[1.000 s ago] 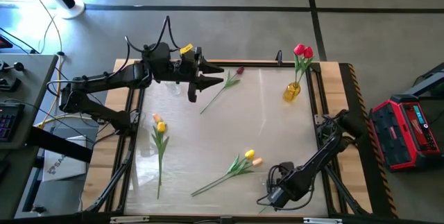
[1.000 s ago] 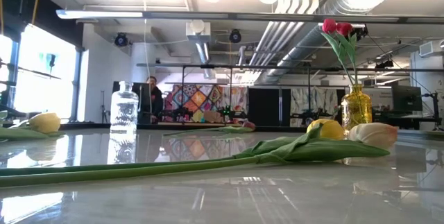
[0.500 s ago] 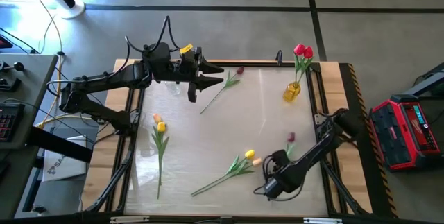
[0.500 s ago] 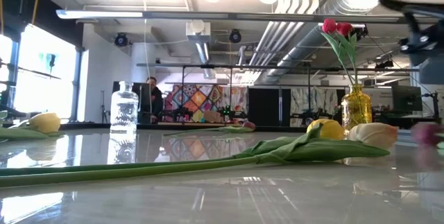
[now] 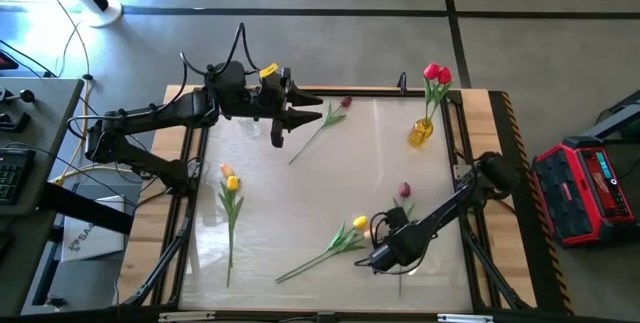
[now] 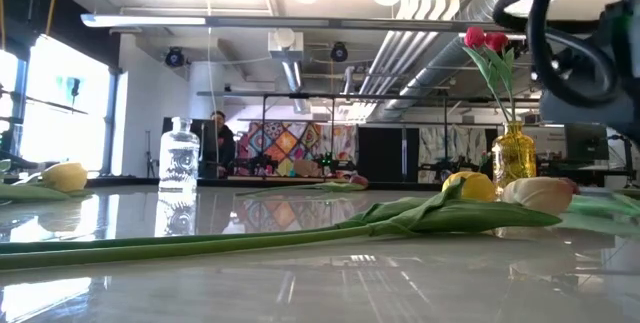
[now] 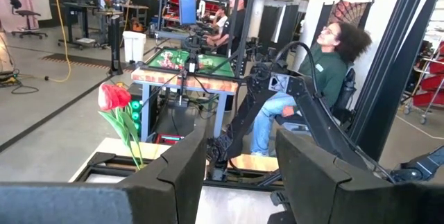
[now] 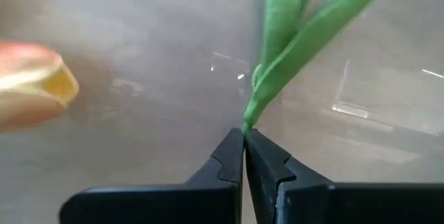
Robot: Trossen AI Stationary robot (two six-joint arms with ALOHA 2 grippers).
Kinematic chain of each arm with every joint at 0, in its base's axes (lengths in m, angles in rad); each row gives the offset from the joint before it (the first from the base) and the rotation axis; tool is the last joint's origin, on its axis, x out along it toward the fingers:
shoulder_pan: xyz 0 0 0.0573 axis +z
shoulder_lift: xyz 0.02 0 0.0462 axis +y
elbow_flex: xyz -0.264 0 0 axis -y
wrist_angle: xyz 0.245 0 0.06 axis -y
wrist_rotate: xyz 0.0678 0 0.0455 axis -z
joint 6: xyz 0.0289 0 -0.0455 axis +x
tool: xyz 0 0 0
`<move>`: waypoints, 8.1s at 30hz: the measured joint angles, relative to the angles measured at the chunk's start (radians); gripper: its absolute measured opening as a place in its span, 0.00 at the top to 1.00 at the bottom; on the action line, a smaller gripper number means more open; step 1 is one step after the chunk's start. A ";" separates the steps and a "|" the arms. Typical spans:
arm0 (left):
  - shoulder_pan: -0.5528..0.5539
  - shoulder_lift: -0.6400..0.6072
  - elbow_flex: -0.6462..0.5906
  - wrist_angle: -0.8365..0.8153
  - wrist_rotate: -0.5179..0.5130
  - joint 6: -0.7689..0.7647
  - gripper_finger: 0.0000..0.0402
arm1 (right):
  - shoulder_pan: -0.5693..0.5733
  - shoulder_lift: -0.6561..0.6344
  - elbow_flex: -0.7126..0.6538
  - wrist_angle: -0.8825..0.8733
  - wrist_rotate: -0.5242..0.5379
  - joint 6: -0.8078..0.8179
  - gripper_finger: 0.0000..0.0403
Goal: Sort flowers into vase by color
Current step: Put the bottom dark red tulip into the yellow vase, then put the dark red tulip into the yellow vase
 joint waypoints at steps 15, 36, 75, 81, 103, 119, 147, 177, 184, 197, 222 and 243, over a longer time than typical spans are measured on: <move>0.000 0.000 0.000 0.000 0.000 0.000 0.59 | 0.080 -0.321 0.002 -0.217 0.318 0.201 1.00; 0.000 0.000 0.000 0.000 0.000 0.000 0.59 | 0.061 -0.559 -0.003 -0.399 0.310 0.184 1.00; 0.000 0.000 0.000 0.000 0.000 0.000 0.59 | -0.333 -0.561 -0.606 0.519 0.033 -0.252 0.72; 0.000 0.000 0.000 0.000 0.000 0.000 0.59 | -0.333 -0.565 -0.649 0.558 0.018 -0.287 0.82; 0.000 0.000 0.000 0.000 0.000 0.000 0.59 | -0.298 -0.833 -0.279 0.208 0.588 -0.956 1.00; 0.000 0.000 0.000 0.000 0.000 0.000 0.59 | -0.340 -1.094 -0.123 0.551 0.927 -1.929 1.00; 0.000 0.000 0.000 0.000 0.000 0.000 0.59 | -0.888 -1.376 -0.417 0.968 0.610 -2.192 1.00; 0.000 0.000 0.000 0.000 0.000 0.000 0.59 | -1.016 -1.369 -0.338 0.760 0.496 -2.068 1.00; 0.000 0.000 0.000 0.000 0.000 0.000 0.59 | -1.041 -1.372 -0.402 0.772 0.496 -2.019 1.00; 0.000 0.000 0.000 0.000 0.000 0.000 0.59 | -1.158 -1.387 -0.581 0.773 0.492 -1.802 1.00; 0.000 0.000 0.000 0.000 0.000 0.000 0.59 | -1.179 -1.387 -0.580 0.765 0.496 -1.766 0.98; 0.000 0.000 0.000 0.000 0.000 0.000 0.59 | -1.178 -1.452 -0.556 0.822 0.425 -1.843 0.58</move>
